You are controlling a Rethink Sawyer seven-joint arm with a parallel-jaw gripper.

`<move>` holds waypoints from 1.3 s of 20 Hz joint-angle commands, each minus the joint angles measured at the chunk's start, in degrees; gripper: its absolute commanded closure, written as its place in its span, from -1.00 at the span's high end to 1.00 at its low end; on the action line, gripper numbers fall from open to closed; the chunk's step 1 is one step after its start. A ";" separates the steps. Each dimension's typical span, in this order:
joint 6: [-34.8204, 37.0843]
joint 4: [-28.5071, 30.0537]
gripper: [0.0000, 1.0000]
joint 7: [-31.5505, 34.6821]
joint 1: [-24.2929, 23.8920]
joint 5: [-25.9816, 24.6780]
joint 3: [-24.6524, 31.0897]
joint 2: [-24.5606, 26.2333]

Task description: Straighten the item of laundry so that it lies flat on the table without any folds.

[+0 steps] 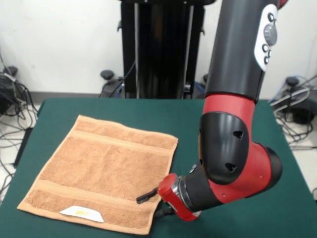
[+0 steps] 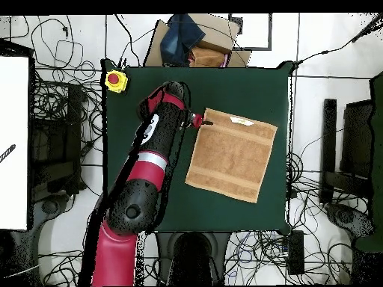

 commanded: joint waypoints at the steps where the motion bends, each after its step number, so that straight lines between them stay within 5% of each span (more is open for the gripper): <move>1: 7.03 0.65 1.00 11.10 2.64 -4.59 -5.77 1.10; 6: 19.10 -6.33 1.00 6.65 0.34 -5.55 -13.47 3.12; 15: 23.84 -13.10 1.00 6.91 -1.08 -4.31 -15.32 3.80; 26: 20.05 -20.13 1.00 10.59 -2.55 5.61 -13.23 3.69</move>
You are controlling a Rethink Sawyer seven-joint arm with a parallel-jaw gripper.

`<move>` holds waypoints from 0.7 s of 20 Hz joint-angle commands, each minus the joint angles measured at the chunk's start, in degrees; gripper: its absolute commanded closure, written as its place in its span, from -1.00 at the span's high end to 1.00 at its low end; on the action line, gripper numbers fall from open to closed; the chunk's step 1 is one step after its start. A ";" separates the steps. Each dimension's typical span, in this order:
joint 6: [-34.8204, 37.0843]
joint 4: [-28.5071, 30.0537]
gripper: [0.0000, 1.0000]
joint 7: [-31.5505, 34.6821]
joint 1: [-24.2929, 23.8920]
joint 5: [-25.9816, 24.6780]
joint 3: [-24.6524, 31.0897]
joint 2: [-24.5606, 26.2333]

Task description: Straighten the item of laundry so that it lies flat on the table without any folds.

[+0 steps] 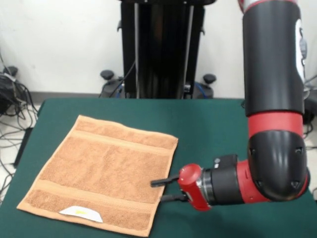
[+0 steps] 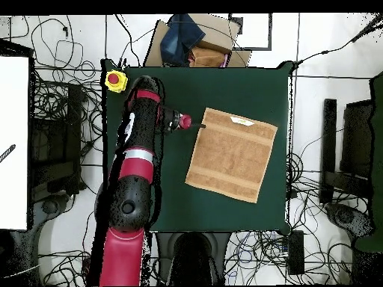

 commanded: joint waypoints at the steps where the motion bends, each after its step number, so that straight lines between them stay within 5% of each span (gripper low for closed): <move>1: -1.96 -4.80 1.00 10.22 0.59 9.43 0.10 -1.61; 5: -5.94 -1.05 1.00 7.34 4.68 13.34 9.05 -6.01; 14: -14.30 20.45 1.00 -9.84 11.81 12.90 48.65 -28.87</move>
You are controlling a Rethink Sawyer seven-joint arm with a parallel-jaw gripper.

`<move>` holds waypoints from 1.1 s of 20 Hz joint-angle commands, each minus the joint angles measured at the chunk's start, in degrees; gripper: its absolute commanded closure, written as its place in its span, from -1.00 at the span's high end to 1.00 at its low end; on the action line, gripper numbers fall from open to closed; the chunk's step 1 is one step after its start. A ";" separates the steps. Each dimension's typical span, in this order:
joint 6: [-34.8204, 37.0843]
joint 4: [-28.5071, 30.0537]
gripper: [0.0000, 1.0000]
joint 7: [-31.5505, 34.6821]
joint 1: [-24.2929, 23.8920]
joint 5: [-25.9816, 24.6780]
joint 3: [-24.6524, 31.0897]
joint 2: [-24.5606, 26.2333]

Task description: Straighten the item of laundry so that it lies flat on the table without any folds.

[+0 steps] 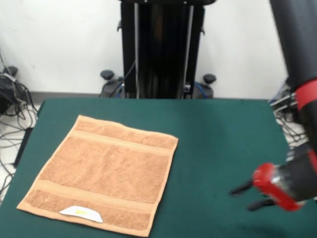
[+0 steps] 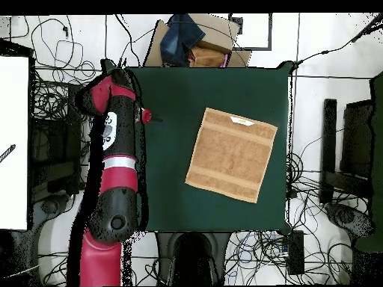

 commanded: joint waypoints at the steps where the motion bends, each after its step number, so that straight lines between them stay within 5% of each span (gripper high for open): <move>1: -11.18 24.14 1.00 -12.23 3.39 2.50 33.25 -24.79; 4: -18.46 44.06 1.00 -20.57 3.92 1.79 36.68 -37.01; 7: -23.26 54.07 1.00 -26.38 2.82 -1.26 36.88 -43.29; 12: -26.45 59.28 1.00 -30.42 2.09 -14.39 28.93 -46.72; 22: -40.68 74.62 1.00 -36.60 -7.78 -19.77 38.42 -55.58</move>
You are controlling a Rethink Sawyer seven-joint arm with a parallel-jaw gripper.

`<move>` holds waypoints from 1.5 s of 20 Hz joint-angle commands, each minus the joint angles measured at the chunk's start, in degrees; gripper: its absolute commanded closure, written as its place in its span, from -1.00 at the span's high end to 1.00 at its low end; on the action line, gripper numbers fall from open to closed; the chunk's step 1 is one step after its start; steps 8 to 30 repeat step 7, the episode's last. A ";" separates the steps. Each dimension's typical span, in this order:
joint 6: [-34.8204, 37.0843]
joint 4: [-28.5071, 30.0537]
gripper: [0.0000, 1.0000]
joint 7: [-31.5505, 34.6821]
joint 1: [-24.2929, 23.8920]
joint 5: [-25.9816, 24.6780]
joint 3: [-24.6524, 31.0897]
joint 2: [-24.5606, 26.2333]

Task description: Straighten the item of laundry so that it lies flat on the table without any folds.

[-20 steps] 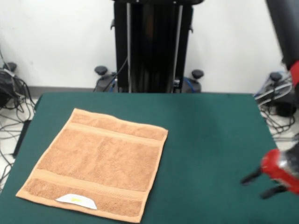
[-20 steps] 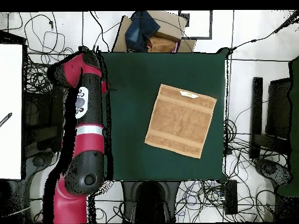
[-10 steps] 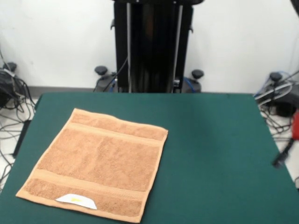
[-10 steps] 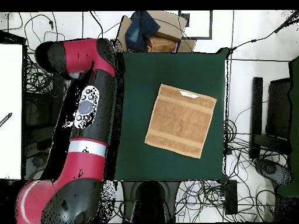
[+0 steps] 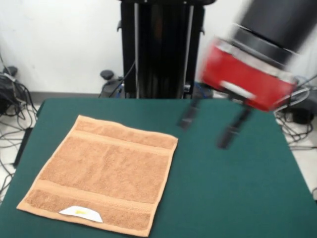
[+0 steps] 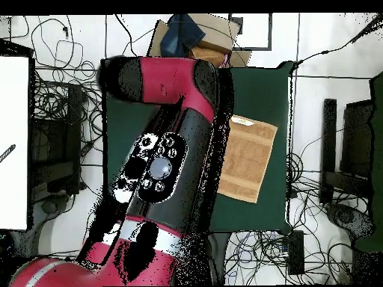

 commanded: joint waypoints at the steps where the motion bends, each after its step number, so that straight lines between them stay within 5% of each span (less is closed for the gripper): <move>1: -7.97 25.57 1.00 -13.44 -7.12 -6.30 14.43 -8.30; 4: -12.95 29.01 1.00 -4.18 -7.93 -5.29 13.78 -9.57; 30: -12.97 29.40 1.00 -4.84 -9.07 -6.56 14.43 -10.27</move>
